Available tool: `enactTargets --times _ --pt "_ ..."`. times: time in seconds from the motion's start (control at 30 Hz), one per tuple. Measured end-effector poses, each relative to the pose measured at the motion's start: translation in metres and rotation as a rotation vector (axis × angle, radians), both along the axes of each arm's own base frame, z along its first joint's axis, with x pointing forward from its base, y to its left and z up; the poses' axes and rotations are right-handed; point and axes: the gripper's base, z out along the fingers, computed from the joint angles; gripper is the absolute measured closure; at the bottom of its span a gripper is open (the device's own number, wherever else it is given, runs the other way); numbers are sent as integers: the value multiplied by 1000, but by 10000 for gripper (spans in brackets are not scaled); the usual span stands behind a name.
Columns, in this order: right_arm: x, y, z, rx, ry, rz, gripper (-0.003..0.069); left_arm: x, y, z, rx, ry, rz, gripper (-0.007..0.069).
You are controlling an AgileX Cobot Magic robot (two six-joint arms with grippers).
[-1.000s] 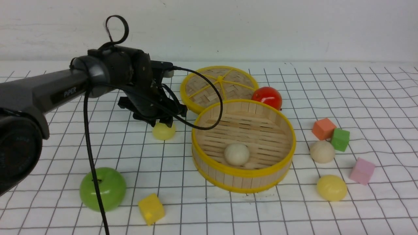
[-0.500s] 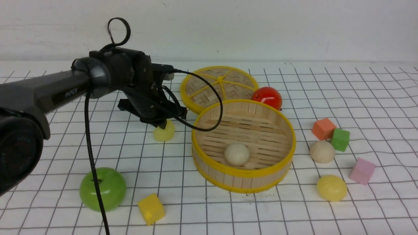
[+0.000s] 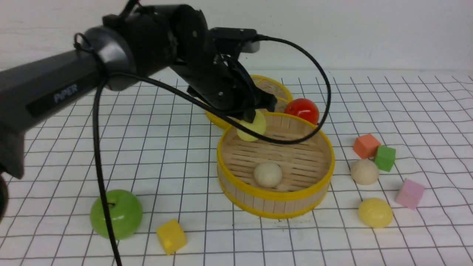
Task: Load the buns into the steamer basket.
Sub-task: Use the left arm to put the steamed stuffed bun into the steamer
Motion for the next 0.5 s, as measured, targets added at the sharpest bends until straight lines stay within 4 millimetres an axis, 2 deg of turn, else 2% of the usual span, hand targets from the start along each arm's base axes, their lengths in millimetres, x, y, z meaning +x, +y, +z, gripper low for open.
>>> enactTargets --times 0.2,0.27,0.33,0.47,0.5 --pt "0 0 0 0 0 0 420 25 -10 -54 26 -36 18 612" --pt "0 0 0 0 0 0 420 27 -11 -60 34 -36 18 590" --pt "0 0 0 0 0 0 420 29 -11 -69 46 -27 16 519" --pt "0 0 0 0 0 0 420 30 -12 -70 38 -16 31 335" --pt "0 0 0 0 0 0 420 30 -12 -70 35 -13 35 314"
